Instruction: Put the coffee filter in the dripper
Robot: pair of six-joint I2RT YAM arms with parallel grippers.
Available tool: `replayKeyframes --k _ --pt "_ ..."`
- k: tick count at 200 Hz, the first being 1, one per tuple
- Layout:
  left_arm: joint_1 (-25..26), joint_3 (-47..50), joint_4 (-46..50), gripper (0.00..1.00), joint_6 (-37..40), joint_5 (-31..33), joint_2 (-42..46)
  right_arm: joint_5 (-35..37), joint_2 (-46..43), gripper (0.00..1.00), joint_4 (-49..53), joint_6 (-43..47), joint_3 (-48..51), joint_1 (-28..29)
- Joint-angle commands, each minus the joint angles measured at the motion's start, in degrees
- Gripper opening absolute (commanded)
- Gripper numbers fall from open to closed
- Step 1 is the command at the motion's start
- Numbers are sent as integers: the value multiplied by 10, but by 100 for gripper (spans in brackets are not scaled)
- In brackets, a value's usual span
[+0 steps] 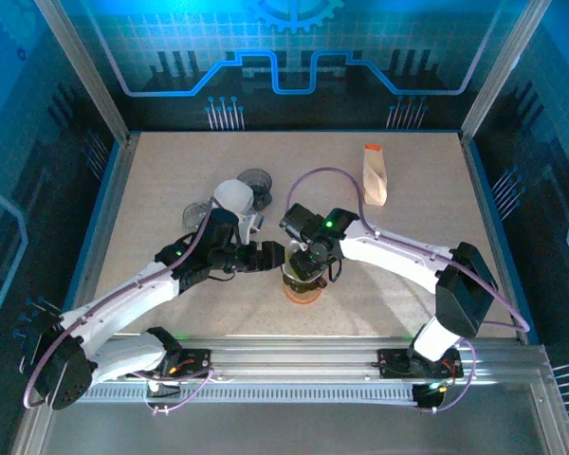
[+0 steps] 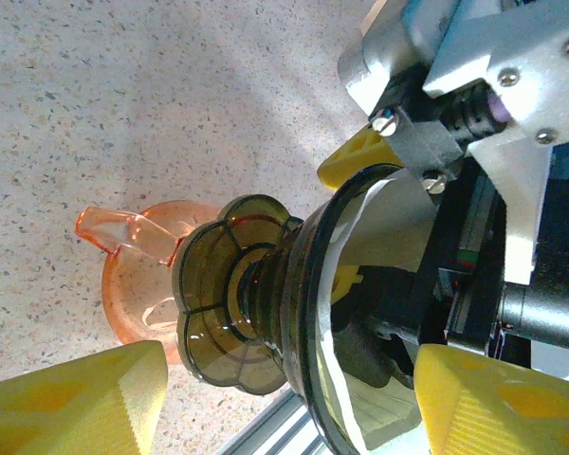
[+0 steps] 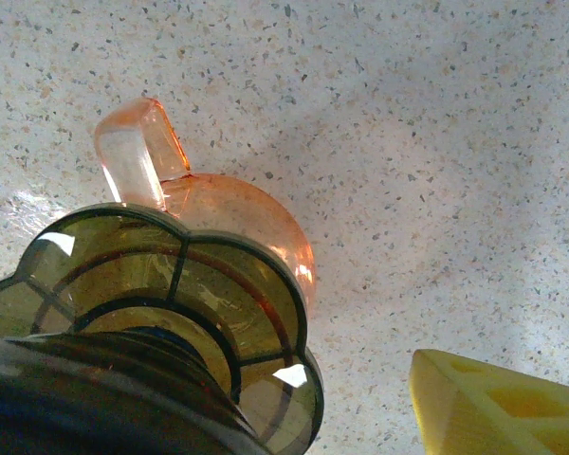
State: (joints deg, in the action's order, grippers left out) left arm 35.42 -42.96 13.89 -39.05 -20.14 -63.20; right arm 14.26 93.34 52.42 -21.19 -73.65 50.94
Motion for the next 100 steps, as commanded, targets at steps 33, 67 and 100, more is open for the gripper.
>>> replayKeyframes --k 33,67,100 --pt "4 1 5 75 -5 23 4 7 5 68 1 -9 18 -3" --pt "4 -1 0 72 -4 16 -3 7 3 68 1 -9 21 -4" --pt "4 -2 6 62 -1 12 -9 7 2 68 4 -10 19 -4"
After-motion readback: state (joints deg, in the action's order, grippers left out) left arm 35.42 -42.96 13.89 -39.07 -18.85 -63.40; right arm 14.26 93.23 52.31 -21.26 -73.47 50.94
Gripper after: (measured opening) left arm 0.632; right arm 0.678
